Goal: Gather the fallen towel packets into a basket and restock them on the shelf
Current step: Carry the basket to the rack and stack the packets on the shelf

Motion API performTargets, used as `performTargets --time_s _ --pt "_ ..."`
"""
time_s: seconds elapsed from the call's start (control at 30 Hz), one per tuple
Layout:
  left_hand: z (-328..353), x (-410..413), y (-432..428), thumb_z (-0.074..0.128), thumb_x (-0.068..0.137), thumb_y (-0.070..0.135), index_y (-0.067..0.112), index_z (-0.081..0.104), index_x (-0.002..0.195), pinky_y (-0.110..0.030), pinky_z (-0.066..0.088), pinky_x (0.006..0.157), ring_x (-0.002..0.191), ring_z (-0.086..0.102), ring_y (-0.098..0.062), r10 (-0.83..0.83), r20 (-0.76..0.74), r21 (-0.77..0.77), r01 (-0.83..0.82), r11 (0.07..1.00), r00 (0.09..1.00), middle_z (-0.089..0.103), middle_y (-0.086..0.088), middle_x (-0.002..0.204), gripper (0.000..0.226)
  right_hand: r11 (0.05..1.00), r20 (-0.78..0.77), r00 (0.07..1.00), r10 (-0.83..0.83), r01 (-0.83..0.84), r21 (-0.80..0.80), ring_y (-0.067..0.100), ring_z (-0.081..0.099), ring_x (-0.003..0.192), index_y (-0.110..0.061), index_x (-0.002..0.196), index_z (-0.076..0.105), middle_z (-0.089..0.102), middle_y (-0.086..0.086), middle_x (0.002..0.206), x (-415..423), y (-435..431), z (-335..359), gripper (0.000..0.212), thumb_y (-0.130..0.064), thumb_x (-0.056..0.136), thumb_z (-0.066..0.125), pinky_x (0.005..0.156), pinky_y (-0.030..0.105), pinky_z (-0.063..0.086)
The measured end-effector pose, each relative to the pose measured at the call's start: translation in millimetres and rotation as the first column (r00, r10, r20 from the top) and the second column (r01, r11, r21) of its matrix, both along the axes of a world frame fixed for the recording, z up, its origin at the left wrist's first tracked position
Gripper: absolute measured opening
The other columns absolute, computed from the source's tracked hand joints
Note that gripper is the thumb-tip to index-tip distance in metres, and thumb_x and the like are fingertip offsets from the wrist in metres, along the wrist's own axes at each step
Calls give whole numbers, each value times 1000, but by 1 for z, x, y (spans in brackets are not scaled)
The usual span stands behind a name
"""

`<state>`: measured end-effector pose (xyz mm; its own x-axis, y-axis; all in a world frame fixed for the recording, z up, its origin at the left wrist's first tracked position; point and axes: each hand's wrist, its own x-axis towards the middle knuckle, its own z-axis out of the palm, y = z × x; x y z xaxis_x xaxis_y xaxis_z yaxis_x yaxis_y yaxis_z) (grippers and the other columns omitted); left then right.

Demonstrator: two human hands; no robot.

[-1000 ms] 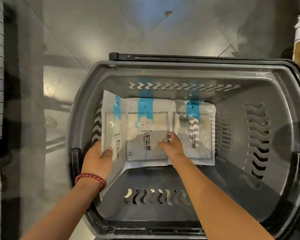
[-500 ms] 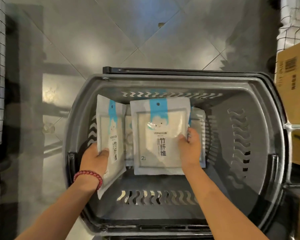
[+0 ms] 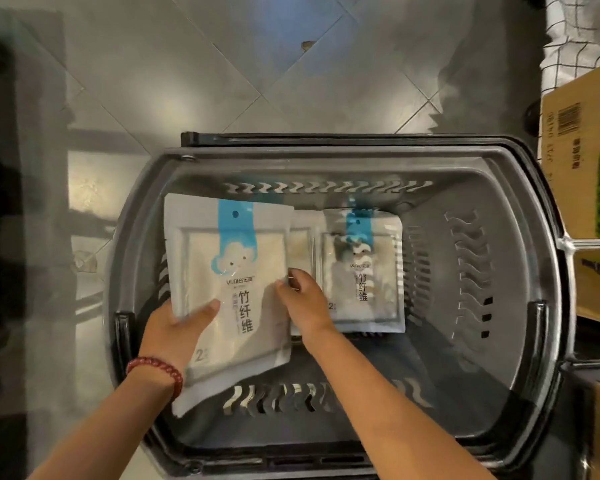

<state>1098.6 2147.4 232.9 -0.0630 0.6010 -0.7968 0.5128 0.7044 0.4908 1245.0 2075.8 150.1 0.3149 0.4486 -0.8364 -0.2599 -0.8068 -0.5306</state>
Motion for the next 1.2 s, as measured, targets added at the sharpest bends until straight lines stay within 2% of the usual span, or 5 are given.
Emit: performTargets --time_s 0.23,0.33,0.47,0.77,1.2 --pt "-26 -9 -8 58 91 14 12 59 117 -32 44 81 94 59 -23 31 -88 62 -25 998 996 63 -4 105 26 981 -8 996 86 -86 -174 22 52 112 -11 130 47 51 6 126 23 -2 -42 42 -10 88 50 91 32 44" --pt "-33 -9 -7 59 90 15 14 59 115 -34 46 83 97 61 -24 47 -75 50 -43 998 996 64 -3 106 25 965 278 937 211 -154 -211 25 55 99 -12 100 51 53 8 101 29 -4 -54 13 -7 88 48 75 31 45" --pt "-34 -7 -6 59 90 12 20 62 110 -22 44 68 86 60 -12 7 -21 48 -6 999 1000 64 10 92 22 917 565 800 203 47 -395 30 32 134 -4 140 34 35 15 145 56 -24 -66 62 -17 86 61 105 39 35" --pt "-46 4 0 56 92 16 24 59 112 -14 41 59 80 54 3 -69 23 26 68 997 997 62 14 96 22 709 236 915 328 -74 -701 34 6 145 -3 148 -12 3 17 157 108 -60 -92 130 -56 68 76 116 48 18" --pt "-37 4 2 56 92 12 14 56 125 -30 44 79 99 54 -17 -52 -64 25 53 998 997 61 -8 124 33 943 613 783 -105 275 -189 32 58 102 -2 107 54 62 17 110 80 -81 -54 18 -6 89 57 73 24 36"
